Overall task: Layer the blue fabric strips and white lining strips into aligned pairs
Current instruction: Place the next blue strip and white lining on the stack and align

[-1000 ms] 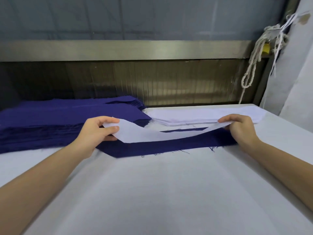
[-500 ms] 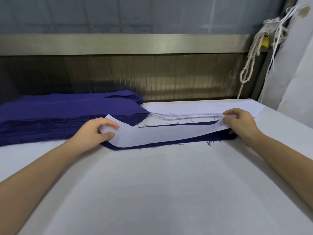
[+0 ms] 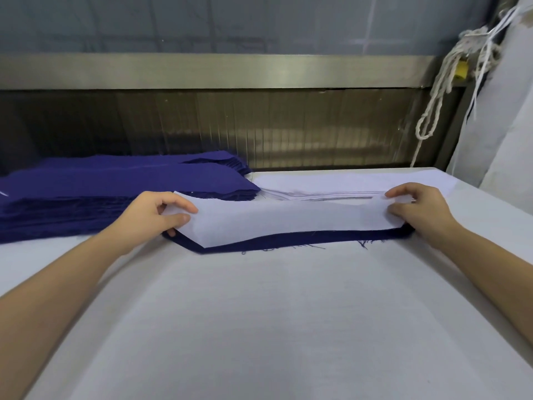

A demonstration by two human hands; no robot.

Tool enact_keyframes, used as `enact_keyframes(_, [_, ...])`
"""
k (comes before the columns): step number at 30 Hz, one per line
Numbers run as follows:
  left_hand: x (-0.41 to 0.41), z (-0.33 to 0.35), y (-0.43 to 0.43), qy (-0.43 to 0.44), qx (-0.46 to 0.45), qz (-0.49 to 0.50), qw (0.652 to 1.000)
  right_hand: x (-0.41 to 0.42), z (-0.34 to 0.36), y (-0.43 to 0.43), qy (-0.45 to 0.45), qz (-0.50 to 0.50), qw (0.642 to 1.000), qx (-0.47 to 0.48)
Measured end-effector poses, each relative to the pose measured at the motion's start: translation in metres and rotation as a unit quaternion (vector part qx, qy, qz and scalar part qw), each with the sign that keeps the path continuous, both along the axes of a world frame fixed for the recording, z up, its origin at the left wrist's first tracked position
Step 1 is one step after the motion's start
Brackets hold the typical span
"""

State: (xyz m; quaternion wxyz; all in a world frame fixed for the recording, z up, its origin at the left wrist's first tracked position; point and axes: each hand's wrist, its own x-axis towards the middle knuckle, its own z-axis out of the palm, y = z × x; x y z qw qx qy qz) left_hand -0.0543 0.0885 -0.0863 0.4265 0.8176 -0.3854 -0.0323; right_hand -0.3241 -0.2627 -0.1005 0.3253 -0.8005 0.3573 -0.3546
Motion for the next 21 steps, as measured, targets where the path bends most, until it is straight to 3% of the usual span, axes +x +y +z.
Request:
enact_keyframes(10, [0.0026,-0.0031,0.0014,-0.108,0.083,-0.049,0.989,-0.0014,0.0009,0.0048,0.071,-0.008,0.997,-0.027])
enact_keyframes(21, [0.0035,-0.0042,0.0001,-0.140,0.098,-0.066,0.983,-0.0003,0.0021,0.0068,0.095,-0.009,0.993,-0.076])
